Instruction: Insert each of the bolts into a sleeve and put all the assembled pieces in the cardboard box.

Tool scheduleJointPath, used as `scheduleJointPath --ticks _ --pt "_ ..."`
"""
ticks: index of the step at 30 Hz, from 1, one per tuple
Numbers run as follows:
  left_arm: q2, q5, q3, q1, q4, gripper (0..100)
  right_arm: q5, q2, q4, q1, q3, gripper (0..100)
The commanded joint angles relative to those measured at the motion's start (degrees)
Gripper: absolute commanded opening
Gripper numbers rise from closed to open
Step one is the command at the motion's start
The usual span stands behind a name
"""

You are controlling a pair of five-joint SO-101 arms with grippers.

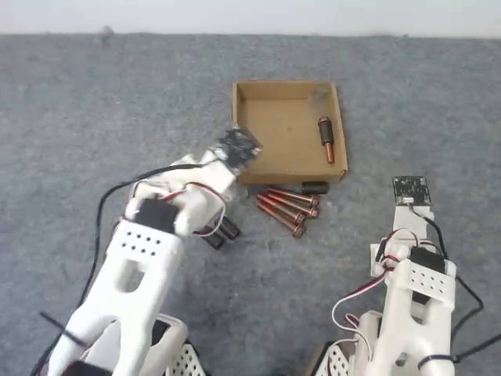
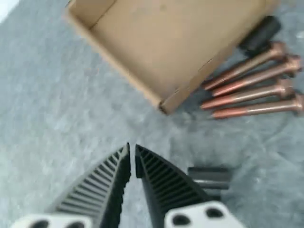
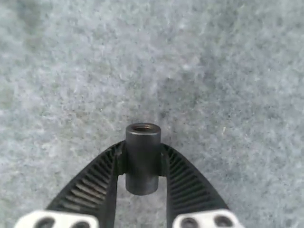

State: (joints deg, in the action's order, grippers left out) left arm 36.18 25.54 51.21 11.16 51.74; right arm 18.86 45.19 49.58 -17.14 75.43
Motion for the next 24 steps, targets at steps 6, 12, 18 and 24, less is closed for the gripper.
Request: scheduleJointPath --ticks 6,12,18,24 --pt "-14.77 16.7 -10.51 11.69 5.36 9 0.7 2.07 -0.84 -0.57 -0.53 0.6" --pt "-24.35 21.8 -21.32 17.58 13.01 9 0.7 1.98 -0.84 -0.66 -0.53 0.6" --pt "-34.46 22.77 -28.79 22.24 13.27 9 0.79 1.63 -1.98 -0.66 -0.44 0.6" --pt "-43.16 23.47 -32.04 24.0 13.36 9 2.81 1.63 -1.98 -0.66 -0.18 0.6"
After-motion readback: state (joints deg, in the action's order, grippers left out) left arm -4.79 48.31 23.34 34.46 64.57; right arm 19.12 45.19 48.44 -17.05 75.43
